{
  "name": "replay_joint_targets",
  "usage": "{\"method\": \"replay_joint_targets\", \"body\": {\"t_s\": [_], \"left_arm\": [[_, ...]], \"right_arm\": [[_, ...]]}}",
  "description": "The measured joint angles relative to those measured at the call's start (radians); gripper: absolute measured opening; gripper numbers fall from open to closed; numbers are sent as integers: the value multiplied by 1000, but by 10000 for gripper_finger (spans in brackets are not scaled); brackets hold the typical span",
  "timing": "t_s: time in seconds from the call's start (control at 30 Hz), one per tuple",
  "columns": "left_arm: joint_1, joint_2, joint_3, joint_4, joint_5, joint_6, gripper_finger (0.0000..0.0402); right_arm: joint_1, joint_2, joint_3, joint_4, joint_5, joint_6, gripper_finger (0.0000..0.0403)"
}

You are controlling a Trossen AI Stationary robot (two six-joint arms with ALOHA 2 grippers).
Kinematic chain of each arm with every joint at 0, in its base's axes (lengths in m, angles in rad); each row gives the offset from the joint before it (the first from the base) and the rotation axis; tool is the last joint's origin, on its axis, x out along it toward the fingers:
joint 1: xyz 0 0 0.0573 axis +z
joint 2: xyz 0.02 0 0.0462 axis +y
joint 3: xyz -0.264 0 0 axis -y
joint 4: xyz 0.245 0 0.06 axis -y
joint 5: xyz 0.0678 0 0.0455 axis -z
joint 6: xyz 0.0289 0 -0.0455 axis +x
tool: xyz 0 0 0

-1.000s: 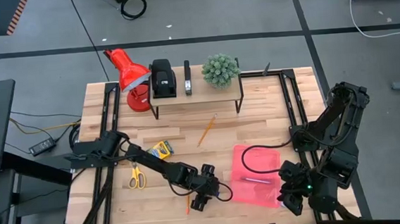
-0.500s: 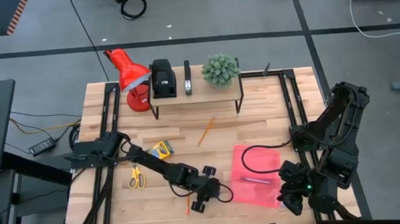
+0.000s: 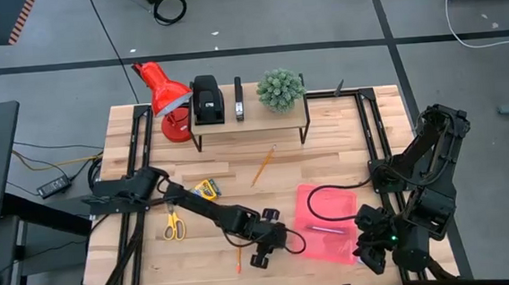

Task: Pack school essentials
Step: Put the blue eraser into the pink supply box

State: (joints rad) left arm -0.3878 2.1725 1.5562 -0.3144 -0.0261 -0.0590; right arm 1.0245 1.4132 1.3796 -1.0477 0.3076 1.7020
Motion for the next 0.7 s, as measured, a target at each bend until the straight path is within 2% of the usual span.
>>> {"method": "replay_joint_targets", "body": {"t_s": [0.17,0.33,0.53,0.7], "left_arm": [[10,-1,120,-153,4,6,75],[24,-4,231,-282,7,74,82],[51,-5,312,-361,8,104,80],[74,-5,352,-335,8,105,78]], "right_arm": [[10,-9,0,2,-4,0,158],[20,-19,0,3,-3,0,158],[19,-19,0,3,-3,0,158],[19,-19,0,3,-2,0,158]]}}
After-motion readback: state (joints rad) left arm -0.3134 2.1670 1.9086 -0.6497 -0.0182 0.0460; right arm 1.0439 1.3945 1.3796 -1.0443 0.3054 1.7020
